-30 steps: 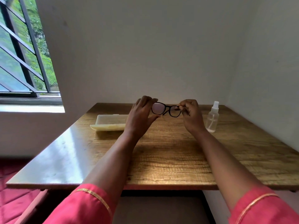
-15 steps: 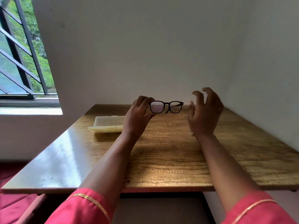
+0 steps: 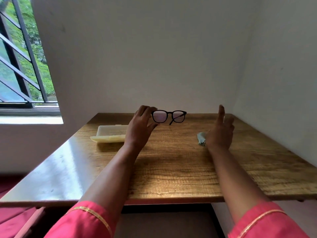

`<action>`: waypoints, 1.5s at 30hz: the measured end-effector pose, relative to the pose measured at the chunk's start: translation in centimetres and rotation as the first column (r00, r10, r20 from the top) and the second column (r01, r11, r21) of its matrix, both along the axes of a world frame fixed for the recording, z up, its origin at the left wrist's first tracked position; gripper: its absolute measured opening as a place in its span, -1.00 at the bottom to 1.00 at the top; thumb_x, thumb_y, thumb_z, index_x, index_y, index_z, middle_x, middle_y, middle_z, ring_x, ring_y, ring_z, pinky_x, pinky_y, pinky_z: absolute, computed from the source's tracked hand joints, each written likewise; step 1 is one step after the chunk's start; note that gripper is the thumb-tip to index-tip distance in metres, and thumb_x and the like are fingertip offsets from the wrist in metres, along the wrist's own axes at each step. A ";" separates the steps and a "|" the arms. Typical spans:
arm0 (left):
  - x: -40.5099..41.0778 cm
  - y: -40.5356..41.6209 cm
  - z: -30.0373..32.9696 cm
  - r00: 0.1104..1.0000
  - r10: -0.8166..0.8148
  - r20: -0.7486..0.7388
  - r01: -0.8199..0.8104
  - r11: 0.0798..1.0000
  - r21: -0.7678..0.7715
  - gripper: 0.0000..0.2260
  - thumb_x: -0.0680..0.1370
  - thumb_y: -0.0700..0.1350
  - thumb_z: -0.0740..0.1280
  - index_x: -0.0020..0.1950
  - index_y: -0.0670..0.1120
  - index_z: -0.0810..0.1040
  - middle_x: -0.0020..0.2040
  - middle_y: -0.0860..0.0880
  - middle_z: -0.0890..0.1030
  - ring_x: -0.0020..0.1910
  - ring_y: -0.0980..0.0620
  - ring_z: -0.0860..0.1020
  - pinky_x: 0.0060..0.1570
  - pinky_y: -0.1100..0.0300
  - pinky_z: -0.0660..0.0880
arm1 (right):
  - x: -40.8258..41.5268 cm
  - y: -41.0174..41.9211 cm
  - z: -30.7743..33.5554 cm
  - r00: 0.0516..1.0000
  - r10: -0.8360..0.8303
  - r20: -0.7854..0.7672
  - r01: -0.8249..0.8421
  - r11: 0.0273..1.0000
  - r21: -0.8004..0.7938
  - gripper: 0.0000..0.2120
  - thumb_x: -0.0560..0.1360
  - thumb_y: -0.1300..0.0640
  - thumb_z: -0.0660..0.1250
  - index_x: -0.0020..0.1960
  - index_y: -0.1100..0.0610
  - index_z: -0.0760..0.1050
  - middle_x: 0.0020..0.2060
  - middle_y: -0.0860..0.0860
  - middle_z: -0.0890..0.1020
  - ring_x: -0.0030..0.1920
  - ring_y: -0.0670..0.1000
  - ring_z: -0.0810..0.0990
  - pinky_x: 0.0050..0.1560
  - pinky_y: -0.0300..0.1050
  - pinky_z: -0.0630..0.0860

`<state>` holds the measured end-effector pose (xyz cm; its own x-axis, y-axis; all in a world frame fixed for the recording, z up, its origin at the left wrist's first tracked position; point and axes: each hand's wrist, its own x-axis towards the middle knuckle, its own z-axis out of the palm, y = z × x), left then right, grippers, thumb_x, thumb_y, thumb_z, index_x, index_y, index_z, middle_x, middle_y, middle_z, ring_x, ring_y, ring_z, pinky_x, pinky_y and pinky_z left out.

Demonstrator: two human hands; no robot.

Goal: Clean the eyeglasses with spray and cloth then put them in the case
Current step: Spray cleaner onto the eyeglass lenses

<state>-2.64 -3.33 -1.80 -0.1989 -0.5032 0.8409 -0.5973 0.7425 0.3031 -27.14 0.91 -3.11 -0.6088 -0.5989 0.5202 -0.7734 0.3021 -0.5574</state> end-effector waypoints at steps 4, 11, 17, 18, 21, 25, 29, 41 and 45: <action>0.1 -0.1 0.1 1.000 0.002 -0.010 -0.002 1.000 -0.009 -0.59 0.39 -0.19 0.51 0.21 -0.11 0.54 0.13 -0.03 0.53 0.04 -0.04 0.57 -0.13 0.06 0.56 | 0.2 -0.5 0.0 0.988 0.109 -0.107 -0.126 0.977 -0.171 -0.03 0.46 0.41 0.35 0.59 -0.09 -0.17 0.30 0.27 0.37 0.18 0.24 0.46 0.10 0.14 0.54; 0.1 -0.3 -0.1 1.000 0.005 -0.017 -0.006 1.000 -0.016 -0.59 0.40 -0.19 0.50 0.23 -0.11 0.54 0.14 -0.04 0.53 0.04 -0.03 0.57 -0.12 0.14 0.53 | 3.0 -1.0 0.7 0.756 0.630 -0.178 -0.640 0.655 -0.401 -0.26 0.58 0.25 0.24 0.58 -0.12 -0.08 0.48 0.14 0.30 0.36 0.13 0.45 0.26 0.06 0.52; 0.3 -0.5 -0.2 0.999 0.031 -0.031 -0.030 0.999 0.012 -0.59 0.41 -0.16 0.50 0.23 -0.09 0.53 0.14 -0.02 0.52 0.05 -0.01 0.57 -0.14 0.19 0.50 | 4.0 -0.5 1.4 0.609 0.784 0.117 -0.634 0.571 -0.522 -0.37 0.48 0.28 0.29 0.47 -0.12 0.28 0.28 0.13 0.46 -0.04 0.11 0.57 -0.09 0.06 0.57; 0.3 -0.5 -0.2 0.999 0.030 -0.029 -0.030 0.999 0.012 -0.60 0.42 -0.15 0.50 0.23 -0.09 0.53 0.15 -0.01 0.52 0.04 -0.01 0.57 -0.15 0.18 0.50 | 3.9 -0.3 1.5 0.525 0.826 0.203 -0.646 0.542 -0.538 -0.37 0.47 0.33 0.32 0.44 -0.13 0.33 0.21 0.15 0.47 -0.17 0.08 0.53 -0.22 0.01 0.55; 0.3 -0.4 -0.3 0.999 0.026 -0.020 -0.025 1.000 0.008 -0.59 0.41 -0.15 0.50 0.23 -0.09 0.53 0.15 -0.01 0.52 0.03 -0.01 0.57 -0.16 0.20 0.49 | 3.6 0.4 1.9 0.260 0.906 0.333 -0.693 0.415 -0.589 -0.38 0.49 0.41 0.32 0.42 -0.09 0.41 0.02 0.14 0.54 -0.31 0.06 0.47 -0.32 -0.06 0.50; 0.3 -0.3 -0.2 0.999 0.021 -0.033 -0.021 1.000 0.018 -0.59 0.42 -0.14 0.50 0.24 -0.08 0.52 0.14 -0.01 0.51 0.02 -0.01 0.57 -0.17 0.13 0.54 | 3.7 0.6 2.1 0.050 0.916 0.398 -0.711 0.313 -0.630 -0.48 0.58 0.34 0.23 0.45 -0.09 0.39 -0.12 0.21 0.55 -0.42 -0.01 0.46 -0.45 -0.18 0.45; 0.2 -0.5 -0.1 0.999 0.029 -0.029 -0.029 1.000 0.005 -0.60 0.43 -0.13 0.50 0.24 -0.10 0.52 0.15 -0.03 0.51 0.00 0.00 0.57 -0.18 0.18 0.52 | 4.0 0.8 2.3 0.015 0.910 0.415 -0.748 0.286 -0.599 -0.45 0.56 0.36 0.23 0.43 -0.10 0.39 -0.08 0.16 0.62 -0.47 0.00 0.44 -0.50 -0.22 0.41; 0.2 -0.5 -0.2 0.999 0.025 -0.044 -0.025 1.000 0.000 -0.57 0.39 -0.16 0.52 0.22 -0.10 0.52 0.13 -0.02 0.52 0.00 -0.01 0.58 -0.13 0.12 0.55 | 5.1 0.4 1.4 0.623 0.766 -0.157 -0.780 0.594 -0.197 -0.33 0.47 0.23 0.29 0.49 -0.17 0.21 0.17 -0.02 0.46 -0.25 -0.11 0.49 -0.33 -0.25 0.43; 0.2 -0.4 -0.1 0.998 0.006 -0.056 -0.007 1.000 -0.005 -0.61 0.42 -0.12 0.50 0.21 -0.09 0.52 0.11 0.00 0.52 -0.02 0.00 0.58 -0.13 0.10 0.55 | 6.5 0.4 1.7 0.619 0.673 -0.405 -0.734 0.679 0.006 -0.32 0.43 0.15 0.29 0.49 -0.15 0.16 0.07 0.01 0.44 -0.30 -0.02 0.47 -0.43 -0.22 0.41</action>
